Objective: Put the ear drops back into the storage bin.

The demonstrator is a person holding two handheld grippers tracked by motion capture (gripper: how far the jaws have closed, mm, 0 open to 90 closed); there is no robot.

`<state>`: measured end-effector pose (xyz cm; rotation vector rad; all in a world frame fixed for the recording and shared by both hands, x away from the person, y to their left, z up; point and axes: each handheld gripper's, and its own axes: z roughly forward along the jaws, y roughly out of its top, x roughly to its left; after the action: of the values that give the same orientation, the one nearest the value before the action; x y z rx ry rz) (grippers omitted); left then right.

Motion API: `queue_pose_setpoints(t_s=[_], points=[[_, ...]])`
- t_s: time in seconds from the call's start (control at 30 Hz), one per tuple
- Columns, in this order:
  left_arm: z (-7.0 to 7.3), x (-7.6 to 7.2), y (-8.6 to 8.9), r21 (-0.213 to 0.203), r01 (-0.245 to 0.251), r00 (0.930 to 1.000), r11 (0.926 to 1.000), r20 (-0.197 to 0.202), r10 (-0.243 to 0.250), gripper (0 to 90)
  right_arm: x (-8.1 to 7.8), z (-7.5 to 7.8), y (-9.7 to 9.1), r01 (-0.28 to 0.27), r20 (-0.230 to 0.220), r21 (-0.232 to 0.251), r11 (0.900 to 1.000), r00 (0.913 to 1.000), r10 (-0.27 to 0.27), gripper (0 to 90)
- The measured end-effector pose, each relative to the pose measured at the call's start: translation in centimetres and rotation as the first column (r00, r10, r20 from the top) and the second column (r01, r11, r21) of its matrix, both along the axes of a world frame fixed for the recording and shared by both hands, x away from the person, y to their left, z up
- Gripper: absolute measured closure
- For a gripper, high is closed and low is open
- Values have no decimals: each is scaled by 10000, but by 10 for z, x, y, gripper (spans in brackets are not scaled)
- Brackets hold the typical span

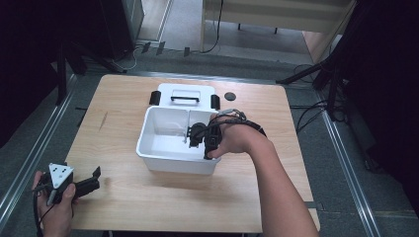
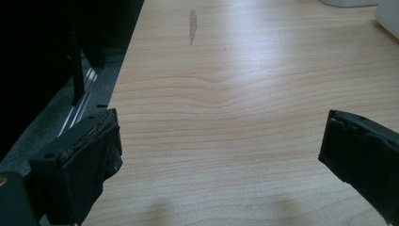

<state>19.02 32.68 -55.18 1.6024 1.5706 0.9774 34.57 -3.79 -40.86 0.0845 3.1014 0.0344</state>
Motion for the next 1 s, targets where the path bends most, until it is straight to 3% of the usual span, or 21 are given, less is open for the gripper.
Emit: queue_pose_setpoints(t_s=[0.37, 1.0], points=[[0, 0, 0, 16, -6, 10000, 10000, -7, 6, 0, 1, -12, 4, -120, 75, -143, 9998, 9999, 121, 720], [0, 0, 0, 14, 32, 10000, 10000, -49, -32, 0, 5, -24, 7, 207, -83, -375, 9991, 9997, -210, 719]])
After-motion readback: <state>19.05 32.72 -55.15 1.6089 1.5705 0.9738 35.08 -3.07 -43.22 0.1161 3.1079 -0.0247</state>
